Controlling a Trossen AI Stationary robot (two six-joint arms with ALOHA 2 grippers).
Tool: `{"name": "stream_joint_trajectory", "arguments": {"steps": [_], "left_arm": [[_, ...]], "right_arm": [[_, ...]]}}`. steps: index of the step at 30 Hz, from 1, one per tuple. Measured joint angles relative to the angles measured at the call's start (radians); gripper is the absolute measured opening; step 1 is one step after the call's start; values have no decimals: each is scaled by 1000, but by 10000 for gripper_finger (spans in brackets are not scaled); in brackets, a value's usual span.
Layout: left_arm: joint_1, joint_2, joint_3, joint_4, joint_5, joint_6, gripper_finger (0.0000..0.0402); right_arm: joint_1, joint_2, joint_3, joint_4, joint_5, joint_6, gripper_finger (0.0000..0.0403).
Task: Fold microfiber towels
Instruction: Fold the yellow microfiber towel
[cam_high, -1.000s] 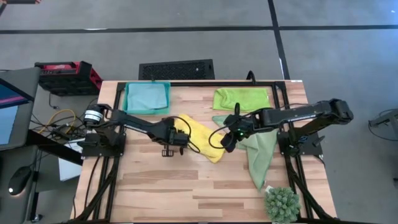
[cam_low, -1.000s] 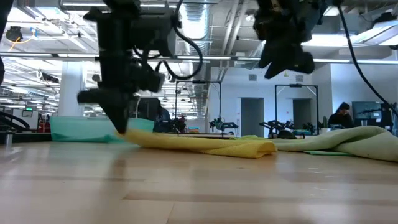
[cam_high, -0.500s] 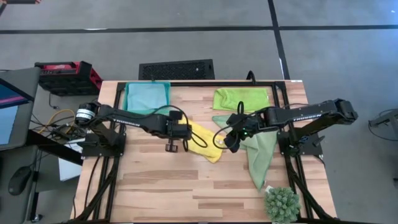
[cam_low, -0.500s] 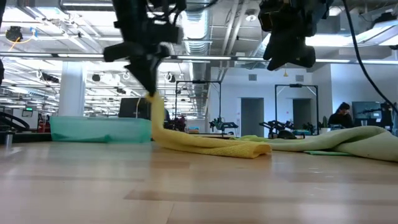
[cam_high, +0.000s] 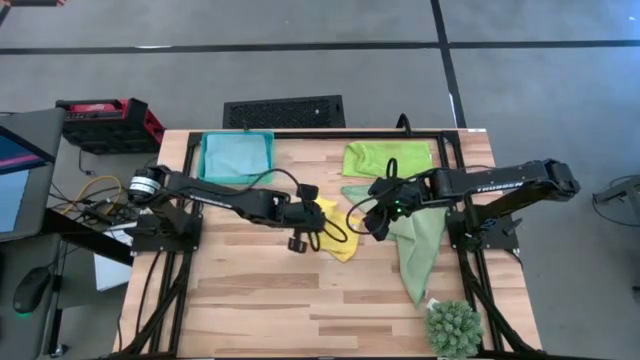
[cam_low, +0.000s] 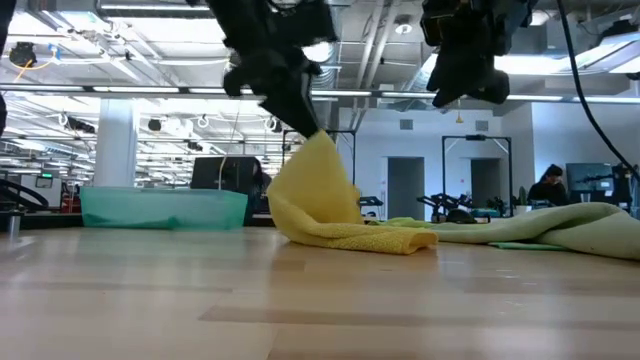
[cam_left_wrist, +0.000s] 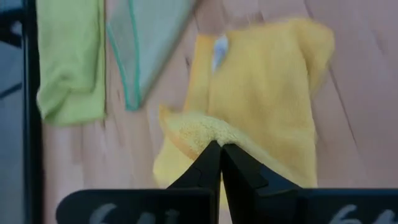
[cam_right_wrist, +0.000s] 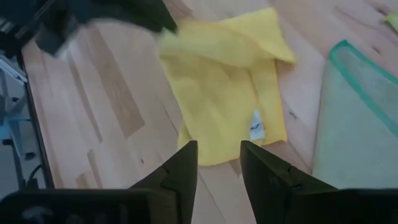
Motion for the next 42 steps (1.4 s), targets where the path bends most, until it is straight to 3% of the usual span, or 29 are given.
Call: {"name": "stream_joint_trajectory", "arguments": {"steps": [6, 28, 42], "left_arm": [[-16, 72, 27, 63, -17, -13, 0], [-43, 92, 58, 165, 113, 52, 0], [-43, 92, 58, 184, 126, 48, 0]], "right_arm": [[-4, -18, 0, -8, 0, 0, 142], [-4, -18, -1, -20, 0, 1, 138], [-4, -18, -1, -20, 0, 1, 137]]}}
